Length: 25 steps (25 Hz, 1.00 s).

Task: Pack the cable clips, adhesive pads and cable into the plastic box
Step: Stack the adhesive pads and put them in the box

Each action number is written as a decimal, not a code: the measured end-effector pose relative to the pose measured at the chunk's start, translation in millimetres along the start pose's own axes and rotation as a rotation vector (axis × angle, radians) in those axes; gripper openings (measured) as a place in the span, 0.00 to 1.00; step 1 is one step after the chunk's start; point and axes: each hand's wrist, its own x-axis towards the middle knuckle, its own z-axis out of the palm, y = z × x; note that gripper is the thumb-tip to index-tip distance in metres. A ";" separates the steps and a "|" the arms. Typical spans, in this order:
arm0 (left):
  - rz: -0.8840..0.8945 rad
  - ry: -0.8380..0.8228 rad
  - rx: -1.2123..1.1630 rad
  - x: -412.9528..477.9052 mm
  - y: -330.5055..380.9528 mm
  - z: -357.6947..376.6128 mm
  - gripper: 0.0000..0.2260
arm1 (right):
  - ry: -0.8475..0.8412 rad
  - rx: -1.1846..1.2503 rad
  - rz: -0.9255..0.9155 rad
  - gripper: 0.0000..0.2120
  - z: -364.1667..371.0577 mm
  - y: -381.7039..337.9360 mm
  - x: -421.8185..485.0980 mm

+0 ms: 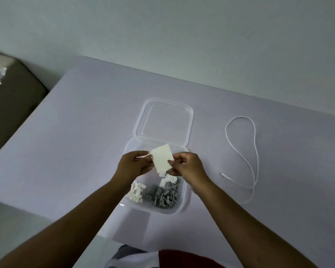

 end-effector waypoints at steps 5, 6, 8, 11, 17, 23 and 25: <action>-0.141 -0.022 -0.004 -2.5 -15.2 -13.6 0.11 | 0.113 0.089 0.240 0.08 55.6 12.4 16.5; -0.158 -0.013 0.016 1.0 -15.2 -14.2 0.14 | 0.133 0.051 0.263 0.10 63.6 16.6 21.2; -0.173 0.003 0.129 9.2 -14.9 -14.0 0.20 | 0.158 -0.057 0.285 0.07 77.7 27.3 31.4; -0.163 -0.037 0.267 15.0 -13.9 -11.0 0.23 | 0.187 -0.225 0.247 0.02 88.6 41.8 41.5; -0.173 -0.097 0.306 20.3 -13.5 -20.0 0.23 | 0.264 -0.449 0.201 0.04 93.4 50.5 43.3; -0.131 -0.149 0.254 7.3 -2.2 -21.7 0.21 | 0.263 -0.465 0.107 0.06 78.3 30.6 21.0; -0.078 -0.146 0.279 3.6 0.2 -15.2 0.19 | 0.274 -0.333 -0.004 0.04 56.7 23.4 8.2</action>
